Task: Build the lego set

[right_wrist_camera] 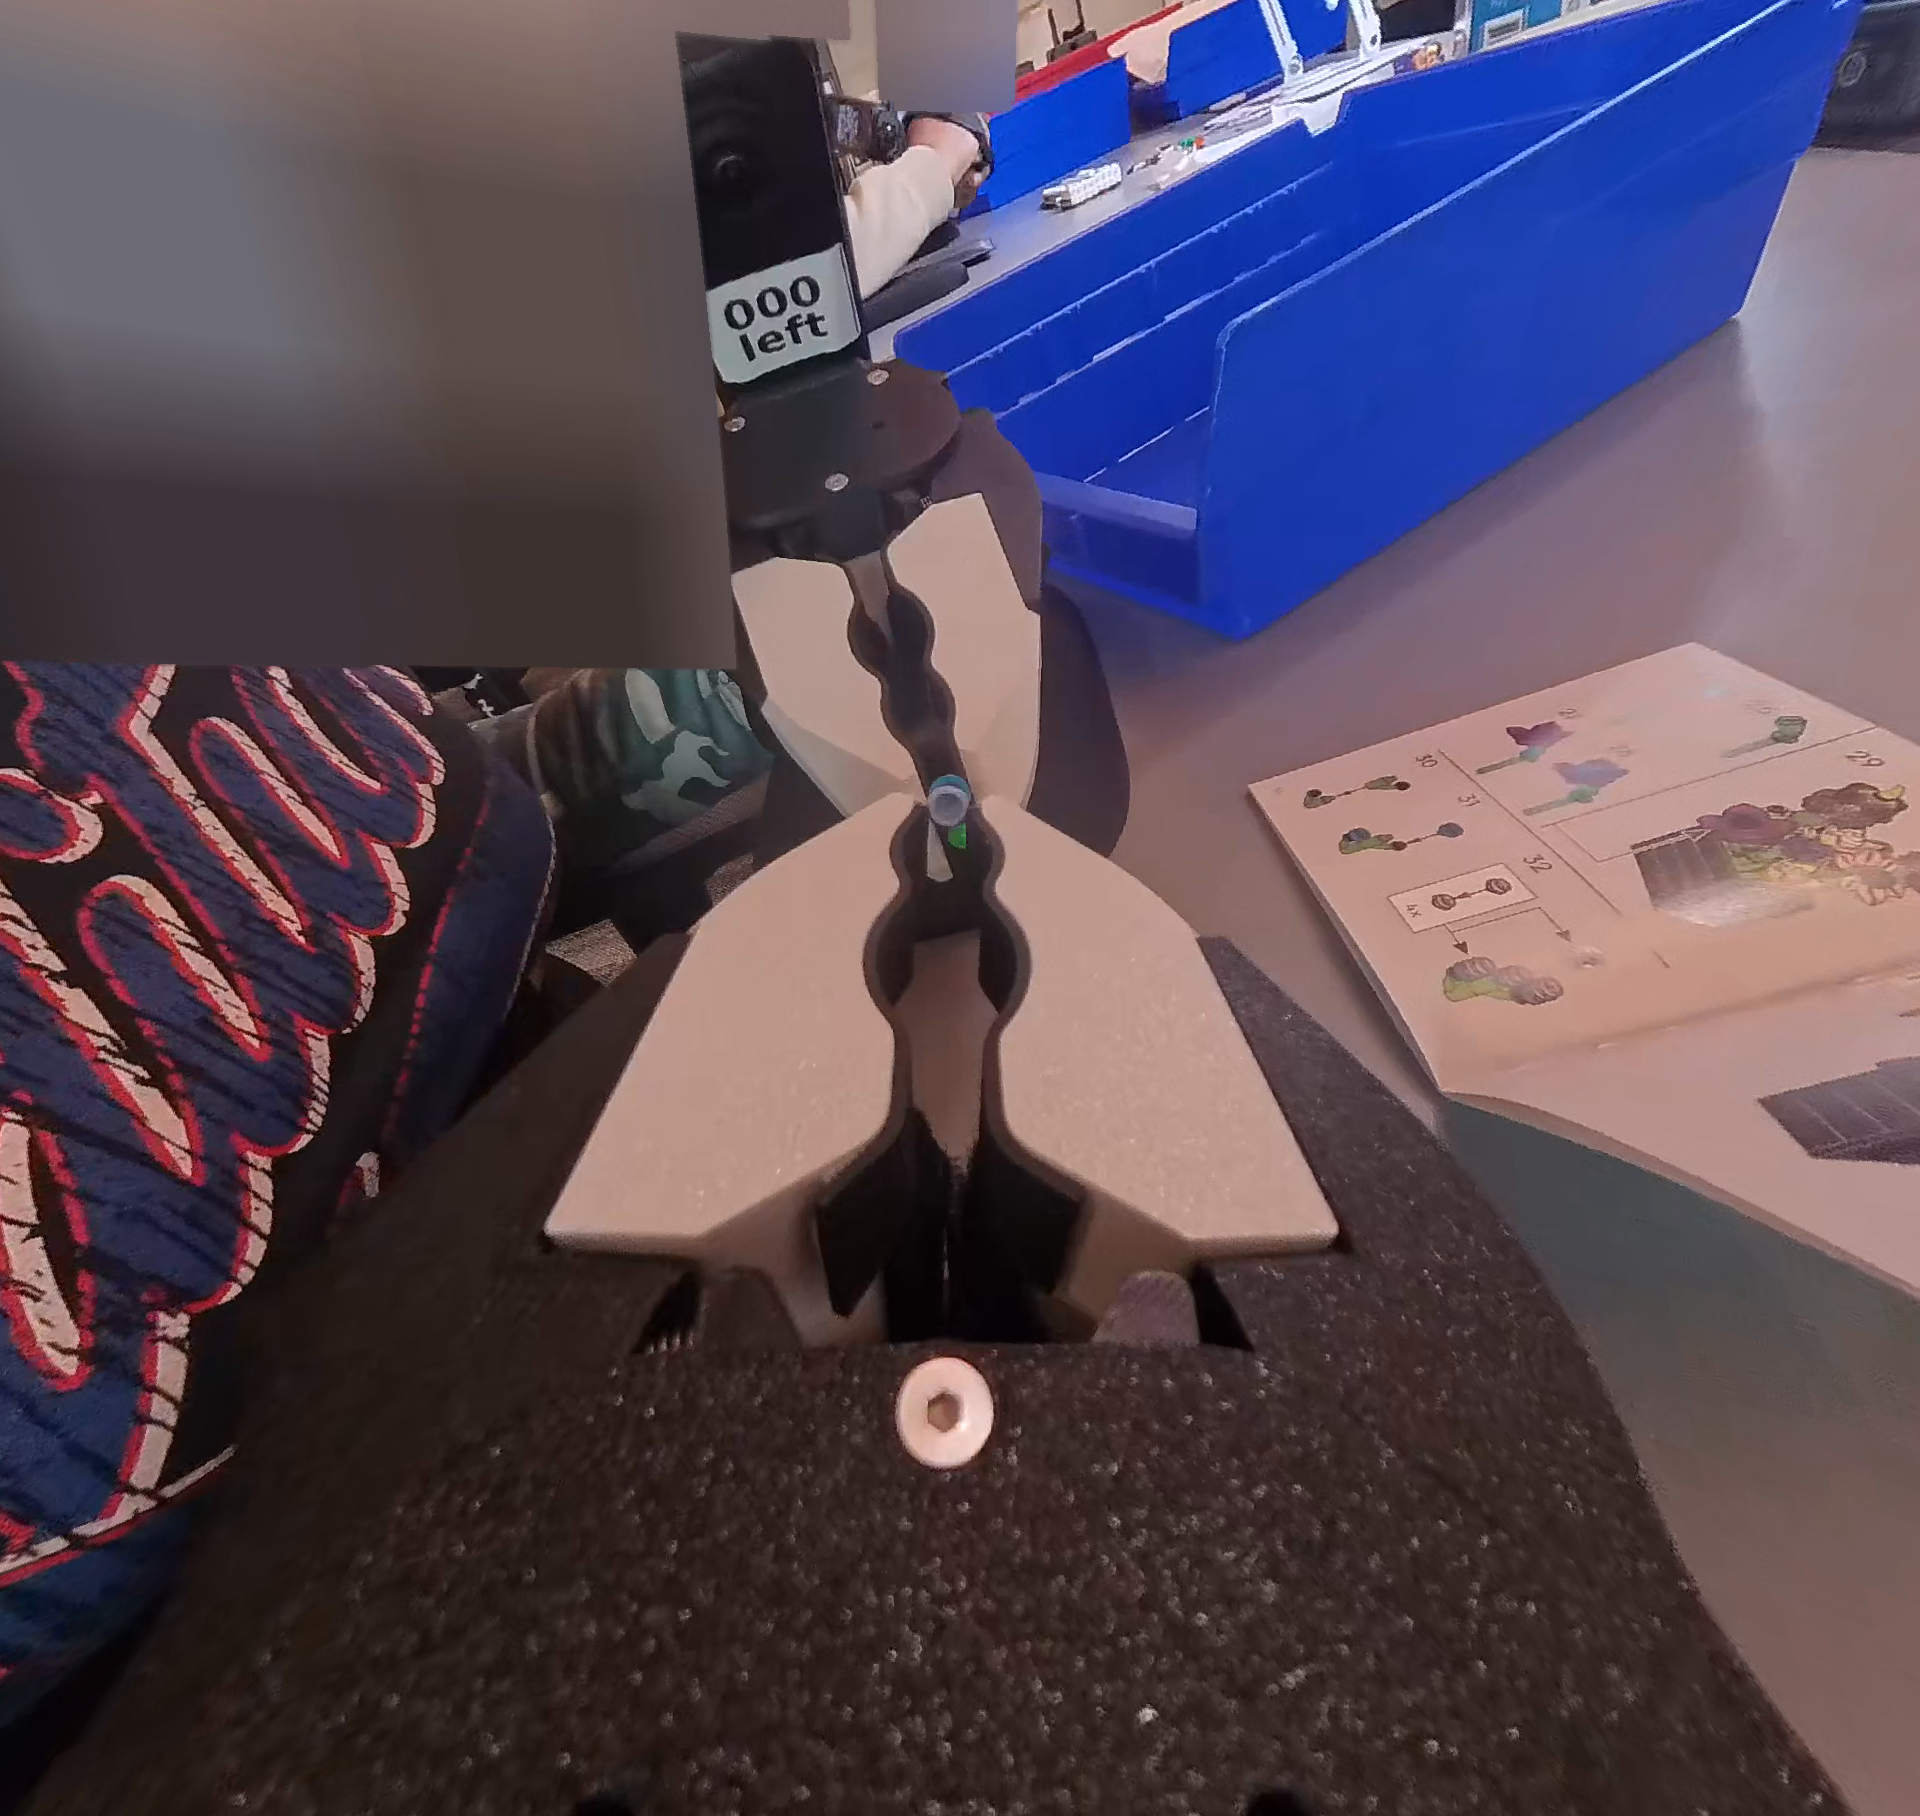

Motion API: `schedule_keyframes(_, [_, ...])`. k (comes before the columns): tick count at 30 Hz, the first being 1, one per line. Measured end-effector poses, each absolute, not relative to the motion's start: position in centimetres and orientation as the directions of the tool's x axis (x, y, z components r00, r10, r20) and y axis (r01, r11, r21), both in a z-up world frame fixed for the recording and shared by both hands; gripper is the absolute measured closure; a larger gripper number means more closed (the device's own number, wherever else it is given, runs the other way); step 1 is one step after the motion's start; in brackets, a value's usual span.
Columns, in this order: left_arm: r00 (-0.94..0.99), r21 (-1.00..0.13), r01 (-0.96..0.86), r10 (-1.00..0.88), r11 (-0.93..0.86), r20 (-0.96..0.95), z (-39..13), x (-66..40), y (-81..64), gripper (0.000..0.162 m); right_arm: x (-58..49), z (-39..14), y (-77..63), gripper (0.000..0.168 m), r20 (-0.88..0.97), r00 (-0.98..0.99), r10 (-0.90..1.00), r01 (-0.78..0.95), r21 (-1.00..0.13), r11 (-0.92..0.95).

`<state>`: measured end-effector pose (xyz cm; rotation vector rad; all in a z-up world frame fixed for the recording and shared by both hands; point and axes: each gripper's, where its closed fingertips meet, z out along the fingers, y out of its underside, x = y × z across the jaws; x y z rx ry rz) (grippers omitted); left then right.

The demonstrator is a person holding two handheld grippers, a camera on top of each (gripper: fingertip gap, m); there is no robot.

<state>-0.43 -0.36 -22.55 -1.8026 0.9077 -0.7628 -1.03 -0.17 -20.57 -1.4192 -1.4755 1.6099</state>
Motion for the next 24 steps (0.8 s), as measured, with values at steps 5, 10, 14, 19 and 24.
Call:
schedule_keyframes(5, [0.52,-0.923,-0.268,-0.848,-0.275,0.102,-22.7,-0.3,-0.5,0.156,-1.2,-20.7,-0.3,0.162,-0.335,-0.313,0.889,0.256,-0.931,-0.26])
schedule_keyframes(10, [0.511,-0.921,-0.28,-0.854,-0.271,0.096,-22.8,-0.1,-0.7,0.156,-1.2,-20.9,-0.6,0.162,-0.333,-0.323,0.886,0.265,-0.93,-0.253])
schedule_keyframes(14, [0.508,-0.919,-0.285,-0.856,-0.274,0.097,-22.9,-0.1,-0.7,0.156,-1.2,-21.1,-0.7,0.162,-0.316,-0.326,0.891,0.272,-0.934,-0.232])
schedule_keyframes(19, [0.499,-0.903,-0.325,-0.862,-0.28,0.088,-23.5,0.1,-0.8,0.156,-1.2,-21.6,-1.0,0.162,-0.302,-0.326,0.896,0.31,-0.929,-0.2])
schedule_keyframes(24, [0.5,-0.873,-0.384,-0.863,-0.3,0.076,-24.4,0.4,-0.8,0.156,-1.0,-22.6,-1.0,0.162,-0.284,-0.298,0.911,0.406,-0.902,-0.148])
